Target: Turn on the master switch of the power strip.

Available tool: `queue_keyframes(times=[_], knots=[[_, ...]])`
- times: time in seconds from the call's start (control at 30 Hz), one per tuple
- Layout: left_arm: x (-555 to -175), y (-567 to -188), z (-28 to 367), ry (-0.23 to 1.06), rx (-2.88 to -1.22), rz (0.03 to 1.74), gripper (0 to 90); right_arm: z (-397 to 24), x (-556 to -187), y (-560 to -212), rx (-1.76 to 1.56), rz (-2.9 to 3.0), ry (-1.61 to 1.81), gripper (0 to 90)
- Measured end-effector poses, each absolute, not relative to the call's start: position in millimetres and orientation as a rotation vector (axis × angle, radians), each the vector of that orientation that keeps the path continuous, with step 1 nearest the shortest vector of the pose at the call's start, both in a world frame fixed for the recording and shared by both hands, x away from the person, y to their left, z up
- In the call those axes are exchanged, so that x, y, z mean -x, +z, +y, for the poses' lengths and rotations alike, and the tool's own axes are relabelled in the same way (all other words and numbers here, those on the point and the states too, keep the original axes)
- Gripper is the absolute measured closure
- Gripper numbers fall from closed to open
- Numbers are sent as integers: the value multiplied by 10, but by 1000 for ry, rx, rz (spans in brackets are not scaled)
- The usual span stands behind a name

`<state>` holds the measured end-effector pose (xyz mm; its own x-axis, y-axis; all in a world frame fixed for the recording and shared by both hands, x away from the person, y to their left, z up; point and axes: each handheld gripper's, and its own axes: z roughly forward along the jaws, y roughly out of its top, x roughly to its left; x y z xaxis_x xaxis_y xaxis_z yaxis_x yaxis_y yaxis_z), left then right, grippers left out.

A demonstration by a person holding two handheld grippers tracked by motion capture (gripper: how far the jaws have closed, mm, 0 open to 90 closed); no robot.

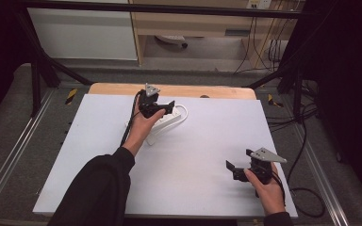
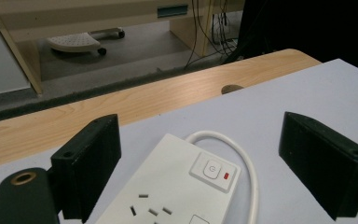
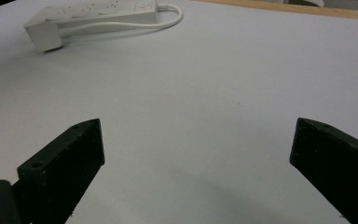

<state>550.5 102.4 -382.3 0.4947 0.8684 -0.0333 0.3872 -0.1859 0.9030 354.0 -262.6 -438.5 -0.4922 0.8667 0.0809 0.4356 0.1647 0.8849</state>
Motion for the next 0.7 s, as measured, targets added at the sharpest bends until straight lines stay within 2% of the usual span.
queue_keyframes(times=[0.37,0.7], knots=[[-5593,-3915,971,630,-1799,1092,165,-2631,-3542,-4390,-1239,2005,1276,38],[-5607,-3932,956,618,-1815,1090,290,-2638,-3542,-4389,-1240,2003,1279,39]])
